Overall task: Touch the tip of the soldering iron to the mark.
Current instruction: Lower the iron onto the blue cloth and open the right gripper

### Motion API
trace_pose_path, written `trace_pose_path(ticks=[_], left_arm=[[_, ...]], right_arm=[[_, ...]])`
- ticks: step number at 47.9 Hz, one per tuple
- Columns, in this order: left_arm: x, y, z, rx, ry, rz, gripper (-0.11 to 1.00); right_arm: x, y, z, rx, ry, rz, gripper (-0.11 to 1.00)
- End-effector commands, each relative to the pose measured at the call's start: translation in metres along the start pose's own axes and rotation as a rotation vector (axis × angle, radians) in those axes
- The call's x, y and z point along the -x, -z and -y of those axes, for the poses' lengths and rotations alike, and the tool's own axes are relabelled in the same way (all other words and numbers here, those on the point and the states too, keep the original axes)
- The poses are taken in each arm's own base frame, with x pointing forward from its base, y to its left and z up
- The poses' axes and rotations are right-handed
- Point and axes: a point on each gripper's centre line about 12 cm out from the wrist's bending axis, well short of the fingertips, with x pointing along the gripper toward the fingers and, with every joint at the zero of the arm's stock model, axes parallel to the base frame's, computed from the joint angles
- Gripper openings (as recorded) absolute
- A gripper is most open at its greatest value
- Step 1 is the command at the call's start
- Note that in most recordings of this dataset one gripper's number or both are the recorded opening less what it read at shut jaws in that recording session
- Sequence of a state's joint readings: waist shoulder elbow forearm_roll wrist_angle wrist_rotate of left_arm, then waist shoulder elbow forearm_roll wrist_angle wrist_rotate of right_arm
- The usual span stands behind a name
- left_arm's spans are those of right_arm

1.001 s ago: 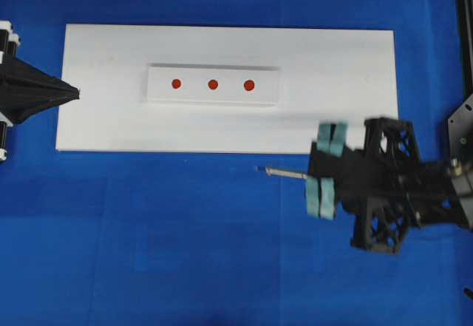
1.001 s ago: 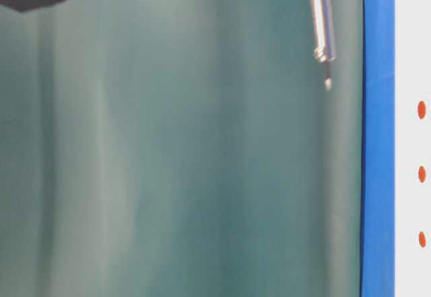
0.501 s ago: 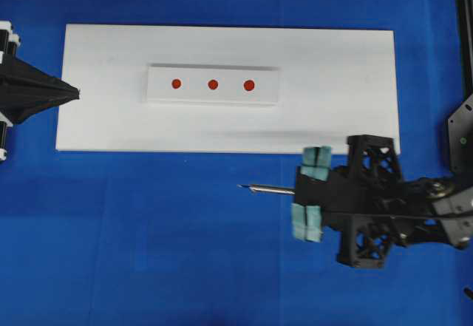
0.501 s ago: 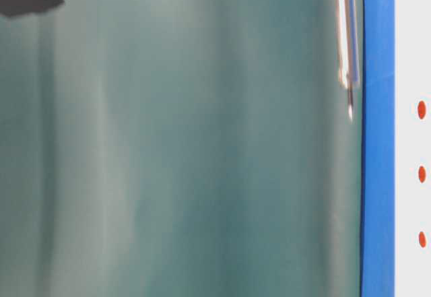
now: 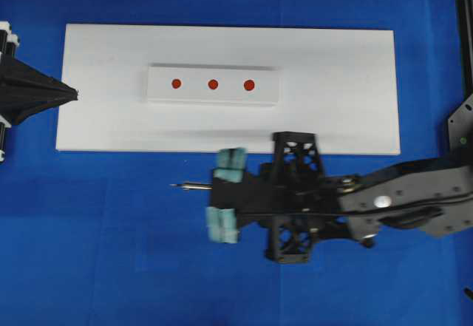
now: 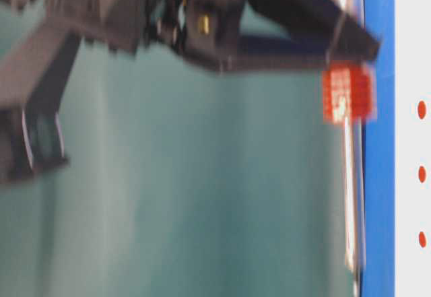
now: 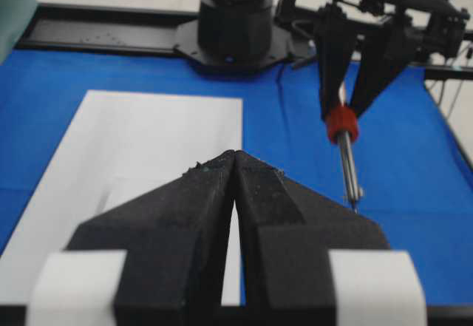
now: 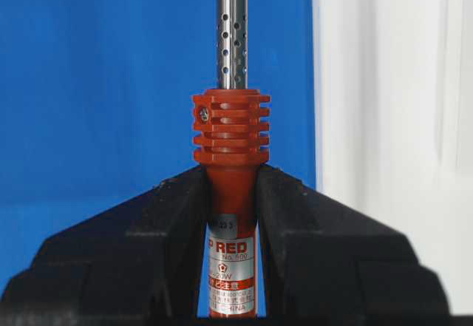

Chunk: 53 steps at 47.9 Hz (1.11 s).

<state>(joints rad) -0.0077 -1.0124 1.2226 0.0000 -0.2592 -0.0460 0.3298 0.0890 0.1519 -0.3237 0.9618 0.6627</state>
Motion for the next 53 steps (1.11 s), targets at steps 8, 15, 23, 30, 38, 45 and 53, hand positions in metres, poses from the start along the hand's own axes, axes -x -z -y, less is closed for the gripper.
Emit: trace_pose_path(ticks=[8,15,23,30,38,45,53], left_arm=[[-0.001,-0.005,0.004,0.0,0.02,0.016,0.0],[0.0,-0.004,0.005,0.0,0.029,0.014,0.0],[0.0,-0.004,0.005,0.0,0.029,0.014,0.0],[0.0,-0.004,0.005,0.0,0.029,0.014,0.0],[0.0,-0.003,0.005,0.0,0.028,0.009,0.0],[0.0,-0.003,0.005,-0.001,0.029,0.009,0.0],[0.0,-0.002,0.005,-0.002,0.029,0.006,0.0]], right_arm=[[0.008,-0.038,-0.008,0.005,-0.029,0.077,0.06],[0.005,-0.043,-0.011,0.005,-0.03,0.079,0.06],[-0.002,-0.042,-0.011,0.005,-0.026,0.069,0.06],[-0.011,-0.039,-0.012,0.007,-0.018,0.051,0.06],[-0.029,-0.036,-0.018,0.007,-0.037,0.045,0.06],[-0.056,-0.029,-0.028,0.017,-0.081,0.056,0.06],[-0.082,-0.02,-0.034,0.017,-0.12,0.071,0.06]])
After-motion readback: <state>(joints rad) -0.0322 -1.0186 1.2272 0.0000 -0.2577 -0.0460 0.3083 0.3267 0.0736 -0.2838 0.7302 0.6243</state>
